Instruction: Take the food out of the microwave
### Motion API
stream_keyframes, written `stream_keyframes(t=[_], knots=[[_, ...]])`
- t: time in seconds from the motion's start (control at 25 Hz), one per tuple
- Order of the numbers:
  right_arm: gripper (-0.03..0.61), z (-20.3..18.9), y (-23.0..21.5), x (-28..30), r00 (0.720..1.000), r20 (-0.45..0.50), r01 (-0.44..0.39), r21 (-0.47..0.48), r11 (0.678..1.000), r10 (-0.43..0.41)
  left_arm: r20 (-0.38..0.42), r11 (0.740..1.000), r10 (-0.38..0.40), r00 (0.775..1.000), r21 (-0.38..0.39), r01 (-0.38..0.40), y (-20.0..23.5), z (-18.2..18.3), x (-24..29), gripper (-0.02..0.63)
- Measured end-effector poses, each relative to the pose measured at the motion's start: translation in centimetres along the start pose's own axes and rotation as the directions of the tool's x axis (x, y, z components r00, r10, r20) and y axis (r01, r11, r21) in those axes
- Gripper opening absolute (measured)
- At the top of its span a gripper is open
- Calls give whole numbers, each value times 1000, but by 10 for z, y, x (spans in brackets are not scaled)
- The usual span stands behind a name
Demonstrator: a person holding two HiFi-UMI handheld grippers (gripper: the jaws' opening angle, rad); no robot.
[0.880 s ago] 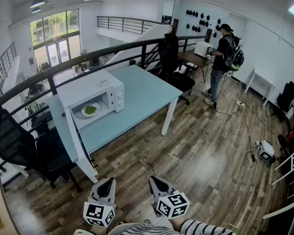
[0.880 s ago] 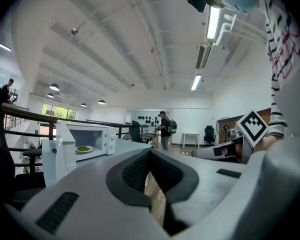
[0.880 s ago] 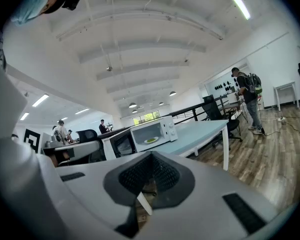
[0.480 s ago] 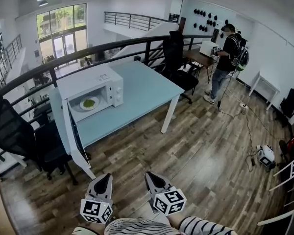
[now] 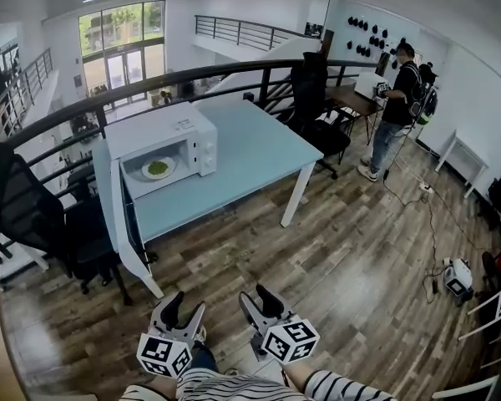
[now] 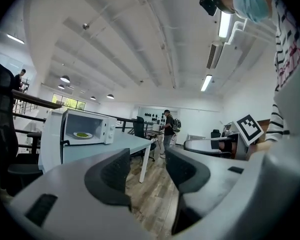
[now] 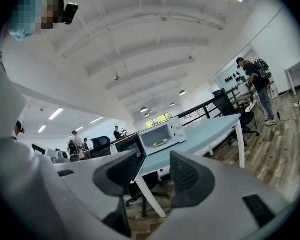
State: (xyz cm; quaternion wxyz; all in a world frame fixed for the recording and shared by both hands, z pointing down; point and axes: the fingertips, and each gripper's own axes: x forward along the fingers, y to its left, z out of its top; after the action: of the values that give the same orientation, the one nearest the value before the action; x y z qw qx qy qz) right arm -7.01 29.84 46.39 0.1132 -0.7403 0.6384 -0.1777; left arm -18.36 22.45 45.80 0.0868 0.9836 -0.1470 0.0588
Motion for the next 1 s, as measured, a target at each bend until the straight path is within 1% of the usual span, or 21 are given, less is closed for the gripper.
stream_keyframes(t=[0.04,0.28,0.48,0.72,1.0], knots=[[201,-1,-2,1,1000,-5,-2,5,1000,2,-7,1000,-3,1000,-1,3,-1,-3,3,202],[201,-1,-25,11,999,-24,26,14,1000,-26,-35,1000,-20,999,2,20,2,-9,29,202],[201,7,-55,33,997,-32,71,24,997,-71,-49,999,-35,998,-5,35,24,-9,69,202],[201,20,-91,81,995,-54,85,20,996,-84,-51,1000,-27,998,-13,26,59,2,123,202],[199,44,-115,162,997,-58,56,8,998,-56,-39,1000,-19,999,-12,18,112,21,185,202]])
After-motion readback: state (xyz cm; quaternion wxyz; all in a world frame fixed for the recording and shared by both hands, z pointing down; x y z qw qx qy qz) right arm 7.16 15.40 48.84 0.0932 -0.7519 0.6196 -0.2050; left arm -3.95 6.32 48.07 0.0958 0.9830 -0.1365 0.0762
